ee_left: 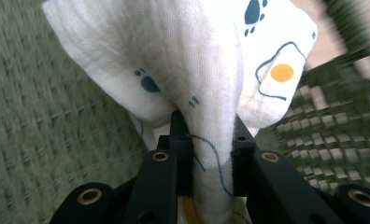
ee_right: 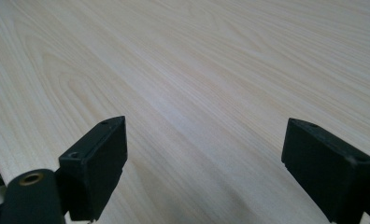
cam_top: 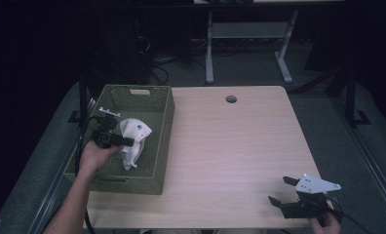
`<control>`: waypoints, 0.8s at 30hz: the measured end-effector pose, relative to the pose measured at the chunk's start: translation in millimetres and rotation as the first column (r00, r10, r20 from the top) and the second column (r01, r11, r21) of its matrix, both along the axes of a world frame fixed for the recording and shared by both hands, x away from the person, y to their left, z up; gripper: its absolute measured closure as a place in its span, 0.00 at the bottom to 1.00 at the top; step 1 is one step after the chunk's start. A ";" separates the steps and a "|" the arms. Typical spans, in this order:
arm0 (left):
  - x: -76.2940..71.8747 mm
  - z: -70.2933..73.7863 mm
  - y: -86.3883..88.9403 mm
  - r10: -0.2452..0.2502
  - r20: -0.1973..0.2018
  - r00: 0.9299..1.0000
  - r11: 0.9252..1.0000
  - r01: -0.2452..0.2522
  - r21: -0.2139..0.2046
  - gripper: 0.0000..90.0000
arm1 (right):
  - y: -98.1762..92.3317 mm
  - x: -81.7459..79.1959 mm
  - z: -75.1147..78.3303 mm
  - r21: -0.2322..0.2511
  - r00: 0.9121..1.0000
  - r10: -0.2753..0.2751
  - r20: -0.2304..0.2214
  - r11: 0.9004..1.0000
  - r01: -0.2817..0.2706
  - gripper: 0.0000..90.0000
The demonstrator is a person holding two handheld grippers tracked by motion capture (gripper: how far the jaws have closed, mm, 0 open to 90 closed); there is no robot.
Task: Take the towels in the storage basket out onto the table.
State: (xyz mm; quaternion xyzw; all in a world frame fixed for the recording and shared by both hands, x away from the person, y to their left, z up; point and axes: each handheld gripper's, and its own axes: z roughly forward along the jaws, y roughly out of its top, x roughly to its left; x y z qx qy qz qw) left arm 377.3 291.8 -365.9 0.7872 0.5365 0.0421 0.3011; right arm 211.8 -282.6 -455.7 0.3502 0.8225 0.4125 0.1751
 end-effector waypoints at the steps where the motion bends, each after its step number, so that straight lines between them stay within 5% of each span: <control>1: -2.1 1.2 1.1 -0.003 0.009 1.000 1.000 0.003 -0.021 0.86 | -0.2 0.0 0.1 0.003 1.000 -0.003 0.001 1.000 0.003 0.16; 5: -10.3 5.5 5.8 0.009 0.056 0.998 0.996 -0.003 -0.094 0.86 | -1.8 -0.2 0.2 0.007 1.000 -0.008 0.011 1.000 0.007 0.16; 7: -13.2 4.8 9.5 0.032 0.064 0.997 0.985 -0.020 -0.170 0.86 | -2.5 -0.1 0.2 0.008 1.000 -0.013 0.011 1.000 0.013 0.16; 11: -17.0 4.7 12.8 0.029 0.075 0.997 0.972 -0.011 -0.236 0.86 | -2.9 -0.4 0.5 0.014 1.000 -0.016 0.012 1.000 0.016 0.16; 13: -19.3 5.6 13.6 0.031 0.086 0.996 0.955 -0.004 -0.295 0.86 | -2.7 -0.2 0.5 0.010 1.000 -0.016 0.017 1.000 0.015 0.16; 16: -21.7 8.0 13.9 0.030 0.091 0.995 0.947 0.001 -0.323 0.86 | -2.7 -0.4 0.5 0.011 1.000 -0.019 0.018 1.000 0.019 0.16; 24: -23.7 9.2 15.8 0.090 0.101 0.991 0.900 -0.038 -0.435 0.86 | -5.1 -1.1 1.0 0.017 0.999 -0.026 0.020 1.000 0.026 0.16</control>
